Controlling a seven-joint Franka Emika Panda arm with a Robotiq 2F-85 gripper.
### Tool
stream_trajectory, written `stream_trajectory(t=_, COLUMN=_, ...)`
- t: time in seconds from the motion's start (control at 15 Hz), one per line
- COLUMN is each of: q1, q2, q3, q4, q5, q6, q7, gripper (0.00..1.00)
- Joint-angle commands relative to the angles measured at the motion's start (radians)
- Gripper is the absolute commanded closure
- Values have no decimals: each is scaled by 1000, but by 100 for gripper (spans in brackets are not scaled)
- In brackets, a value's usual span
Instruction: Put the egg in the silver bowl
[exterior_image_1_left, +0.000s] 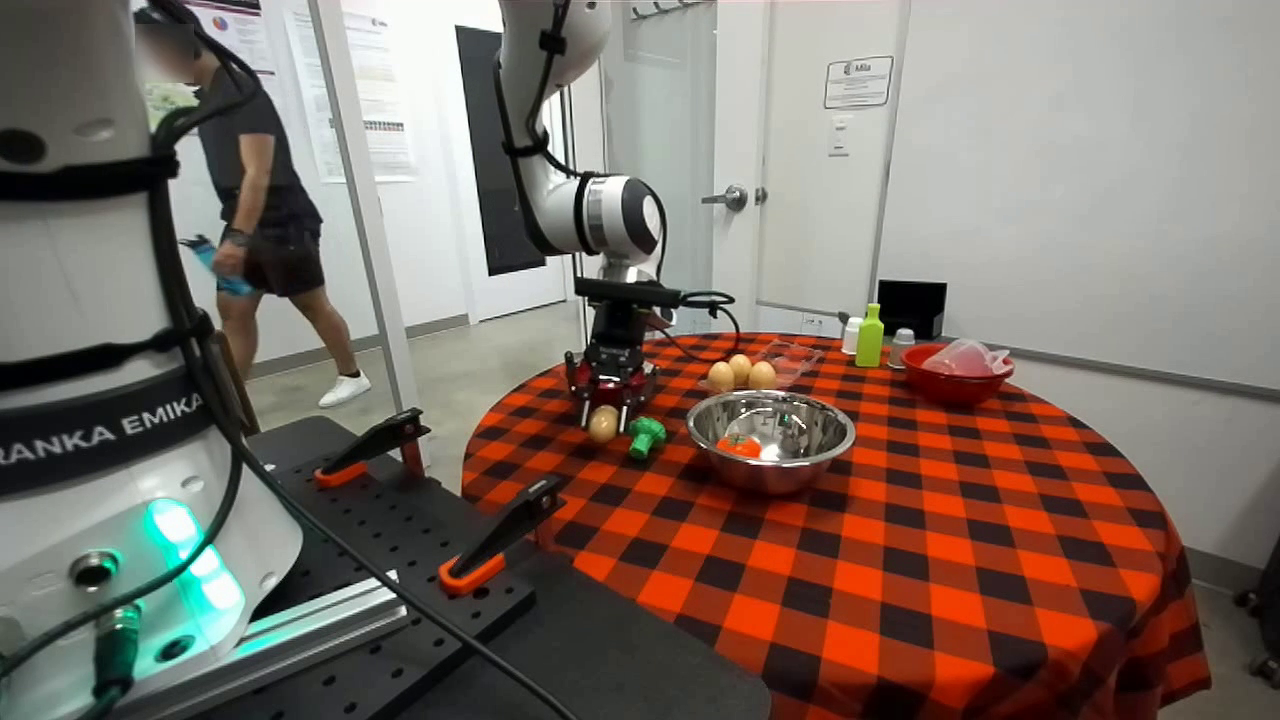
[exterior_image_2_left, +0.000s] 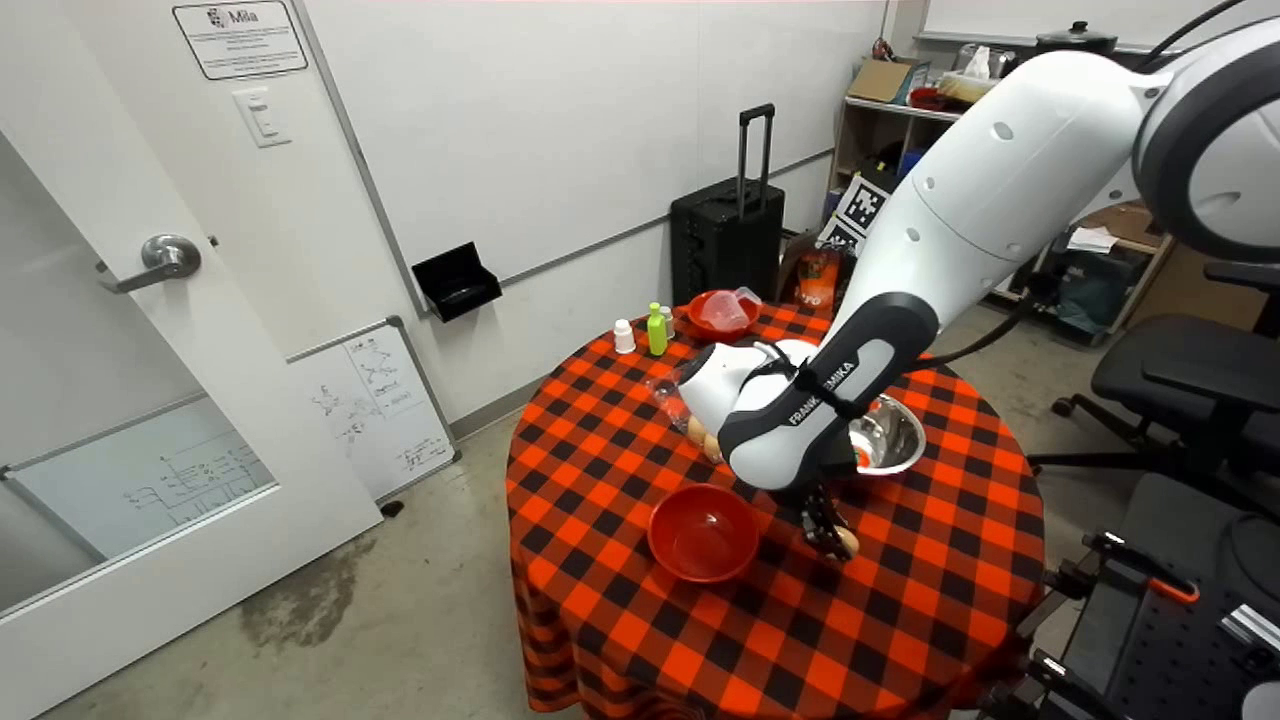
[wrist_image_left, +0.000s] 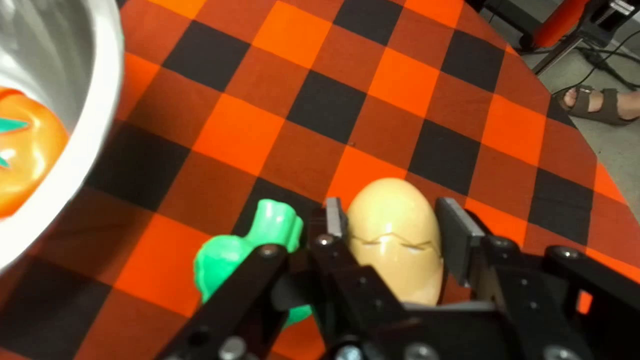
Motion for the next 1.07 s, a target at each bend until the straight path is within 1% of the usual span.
stream_trajectory(t=0.0, q1=-44, q2=-127, q3=13, q4=-66, q5=17, q6=-32, q7=-21, gripper=77)
stream_trajectory(t=0.27, q1=-72, q2=-249, q3=7, q4=-110, q5=28, q6=-57, q7=-14, gripper=77)
stream_trajectory(t=0.47, q1=-95, q2=-292, q3=-29, q4=-95, q5=14, q6=-91, q7=8, gripper=77)
stream_trajectory(t=0.67, q1=-121, q2=-293, q3=-72, q4=-63, q5=2, q6=-116, q7=28, gripper=77)
stream_trajectory(t=1.0, q1=-171, q2=-240, q3=-136, q4=-4, q5=-3, q6=-130, q7=59, gripper=77)
